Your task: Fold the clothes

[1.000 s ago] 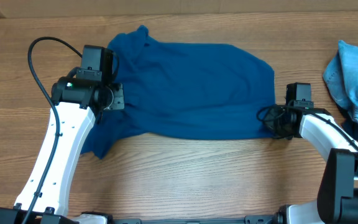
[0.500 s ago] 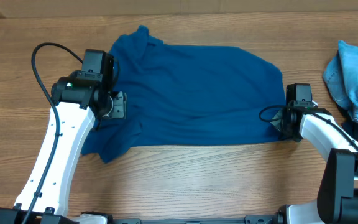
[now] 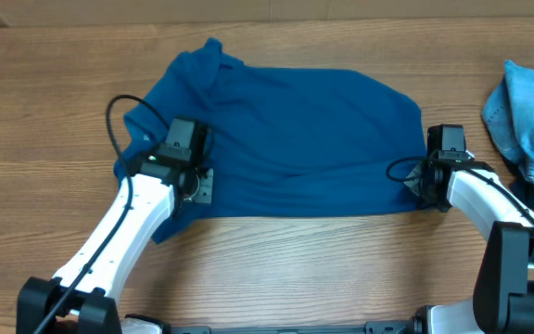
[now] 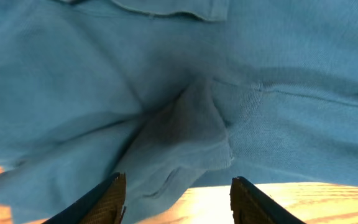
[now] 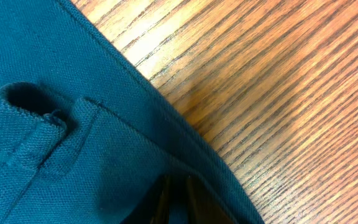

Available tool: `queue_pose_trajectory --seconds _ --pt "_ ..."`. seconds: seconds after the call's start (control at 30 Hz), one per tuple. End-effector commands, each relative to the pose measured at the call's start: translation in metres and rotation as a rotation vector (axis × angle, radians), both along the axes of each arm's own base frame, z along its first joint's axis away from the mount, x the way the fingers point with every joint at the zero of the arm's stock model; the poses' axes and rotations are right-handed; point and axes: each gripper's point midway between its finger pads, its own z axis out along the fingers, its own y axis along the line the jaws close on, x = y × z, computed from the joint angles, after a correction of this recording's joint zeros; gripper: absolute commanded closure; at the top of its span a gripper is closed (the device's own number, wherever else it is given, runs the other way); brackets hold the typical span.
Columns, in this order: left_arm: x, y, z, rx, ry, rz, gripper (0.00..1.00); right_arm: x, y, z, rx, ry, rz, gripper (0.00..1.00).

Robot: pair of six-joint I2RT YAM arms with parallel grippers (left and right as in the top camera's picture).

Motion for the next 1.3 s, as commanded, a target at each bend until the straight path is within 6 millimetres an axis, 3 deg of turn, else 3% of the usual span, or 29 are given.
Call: queue_pose_trajectory --seconds 0.0,0.17,0.37,0.5,0.57,0.63,0.87,1.1,1.27 --pt "0.0 0.004 -0.024 0.057 0.017 -0.046 0.43 -0.017 -0.002 -0.016 0.009 0.064 -0.019 0.86" --pt "0.014 -0.002 -0.036 0.063 -0.006 -0.091 0.42 -0.017 -0.001 -0.016 0.015 0.064 -0.017 0.86" --pt "0.009 -0.011 -0.064 0.097 0.061 -0.136 0.46 -0.017 0.0 -0.016 0.02 0.064 -0.016 0.86" --pt "0.011 -0.004 -0.062 0.19 0.035 -0.109 0.46 -0.017 0.0 -0.016 0.02 0.064 -0.016 0.86" --pt "0.009 -0.002 -0.062 0.197 0.045 -0.107 0.49 -0.017 0.0 -0.016 0.02 0.064 -0.016 0.86" --pt "0.005 0.004 -0.062 0.216 0.056 -0.08 0.59 -0.017 0.0 -0.017 0.02 0.065 -0.016 0.86" --pt "0.012 0.019 -0.045 0.315 0.037 -0.04 0.95 -0.018 0.0 -0.017 0.02 0.066 -0.016 0.86" --pt "0.046 0.012 -0.008 0.313 -0.053 -0.045 0.96 -0.018 0.0 -0.017 0.02 0.068 -0.016 0.86" --pt "0.065 0.011 0.005 0.32 -0.104 -0.105 0.89 -0.018 0.0 -0.017 0.02 0.067 -0.016 0.86"
